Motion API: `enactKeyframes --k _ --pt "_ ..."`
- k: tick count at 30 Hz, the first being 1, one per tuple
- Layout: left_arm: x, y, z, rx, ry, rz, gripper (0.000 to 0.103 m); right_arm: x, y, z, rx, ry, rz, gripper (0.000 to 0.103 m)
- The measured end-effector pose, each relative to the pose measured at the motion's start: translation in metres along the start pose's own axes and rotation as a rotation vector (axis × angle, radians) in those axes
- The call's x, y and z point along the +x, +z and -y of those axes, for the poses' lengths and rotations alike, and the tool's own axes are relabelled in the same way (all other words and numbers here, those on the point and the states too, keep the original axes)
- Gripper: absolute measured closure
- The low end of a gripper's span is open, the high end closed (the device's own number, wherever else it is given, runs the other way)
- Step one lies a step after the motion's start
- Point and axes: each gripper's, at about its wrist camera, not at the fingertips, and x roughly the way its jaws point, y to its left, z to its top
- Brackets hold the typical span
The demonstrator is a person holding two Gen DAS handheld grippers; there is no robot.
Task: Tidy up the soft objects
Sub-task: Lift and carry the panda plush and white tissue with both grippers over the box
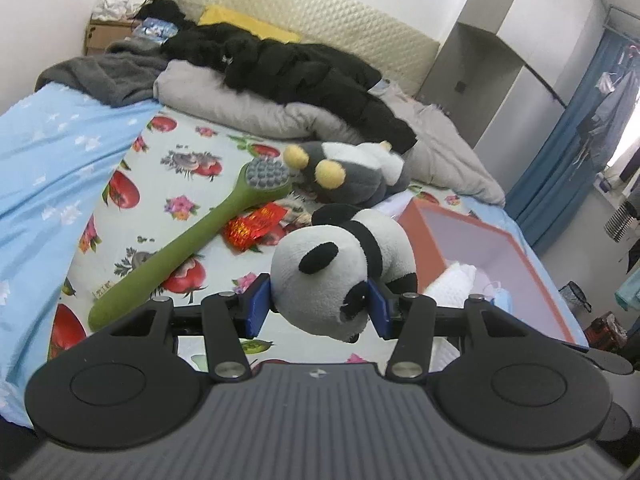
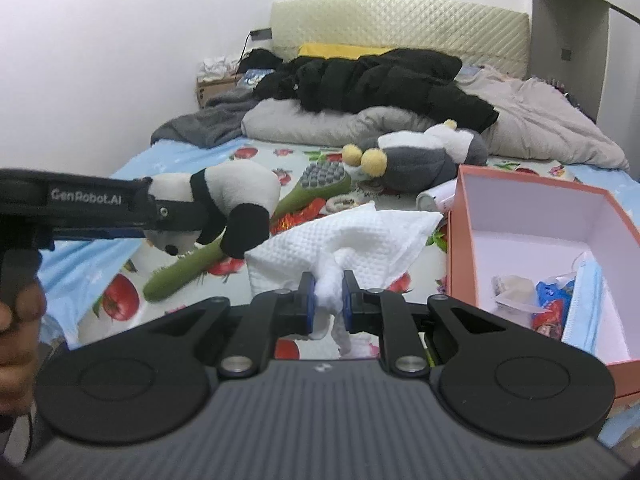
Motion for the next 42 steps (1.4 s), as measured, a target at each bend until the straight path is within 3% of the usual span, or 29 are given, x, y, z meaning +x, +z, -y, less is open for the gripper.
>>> enactKeyframes --k 9,19,33,42 --pt "-0.028 -0.002 0.028 0.035 -0.025 0.028 0.047 -0.034 0.008 0.009 0.047 -0.026 0.029 0.086" --pt "-0.042 -0.001 0.073 0.089 -0.104 0.040 0.047 -0.065 0.014 0.036 0.077 -0.097 0.062 0.086" --pt "-0.011 0.002 0.146 0.192 -0.241 -0.009 0.047 -0.095 0.009 0.099 0.161 -0.252 0.087 0.086" --pt "0.039 0.000 0.179 0.240 -0.283 -0.093 0.047 -0.086 0.000 0.142 0.226 -0.326 0.057 0.086"
